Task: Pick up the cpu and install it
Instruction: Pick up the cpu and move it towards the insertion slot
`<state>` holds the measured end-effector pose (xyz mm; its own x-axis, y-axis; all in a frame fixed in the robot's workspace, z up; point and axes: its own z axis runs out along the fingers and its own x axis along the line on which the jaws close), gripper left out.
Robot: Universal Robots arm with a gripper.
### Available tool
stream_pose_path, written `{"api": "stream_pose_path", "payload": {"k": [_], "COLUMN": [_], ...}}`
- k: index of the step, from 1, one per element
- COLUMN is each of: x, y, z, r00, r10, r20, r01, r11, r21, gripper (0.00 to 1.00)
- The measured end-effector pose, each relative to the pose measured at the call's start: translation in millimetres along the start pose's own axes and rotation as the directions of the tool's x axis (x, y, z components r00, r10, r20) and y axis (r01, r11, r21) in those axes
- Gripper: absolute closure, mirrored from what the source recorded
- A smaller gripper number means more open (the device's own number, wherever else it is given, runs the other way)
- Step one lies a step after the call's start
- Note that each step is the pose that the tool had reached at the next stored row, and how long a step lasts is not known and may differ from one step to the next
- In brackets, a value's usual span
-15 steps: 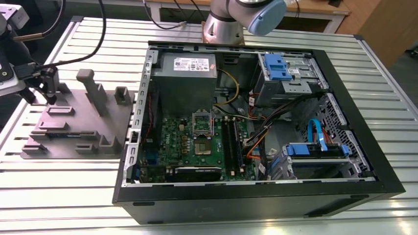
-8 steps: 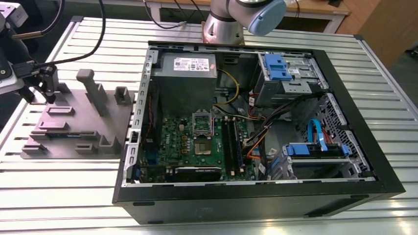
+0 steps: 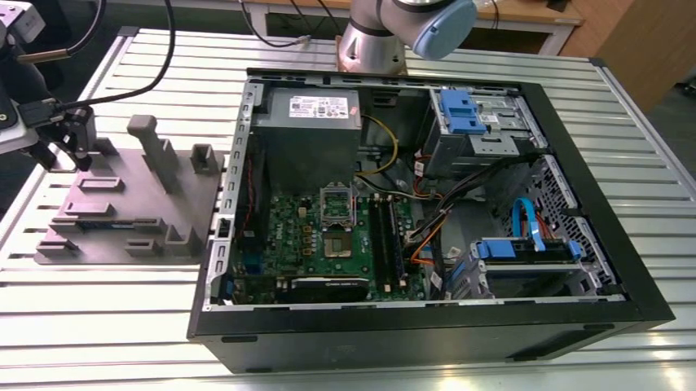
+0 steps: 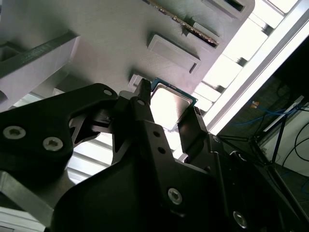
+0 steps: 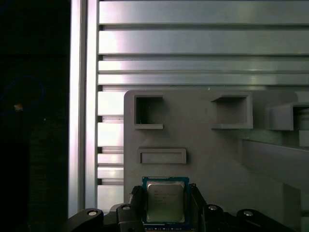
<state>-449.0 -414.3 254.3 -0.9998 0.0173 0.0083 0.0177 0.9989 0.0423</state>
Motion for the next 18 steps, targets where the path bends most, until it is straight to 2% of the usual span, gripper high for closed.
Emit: {"api": "stream_pose_path", "payload": {"k": [11, 13, 18], "x": [0.0, 0.1, 0.1], "y": [0.1, 0.2, 0.3], "z": [-2.7, -5.6, -6.9], "r00": [1.0, 1.0, 1.0], "r10": [0.0, 0.0, 0.0], "r20": [0.0002, 0.0001, 0.0], "r01": [0.0, 0.0, 0.0], "r11": [1.0, 1.0, 1.0], "r21": [-0.0001, 0.0, 0.0], "gripper": [0.53, 0.53, 0.53]}}
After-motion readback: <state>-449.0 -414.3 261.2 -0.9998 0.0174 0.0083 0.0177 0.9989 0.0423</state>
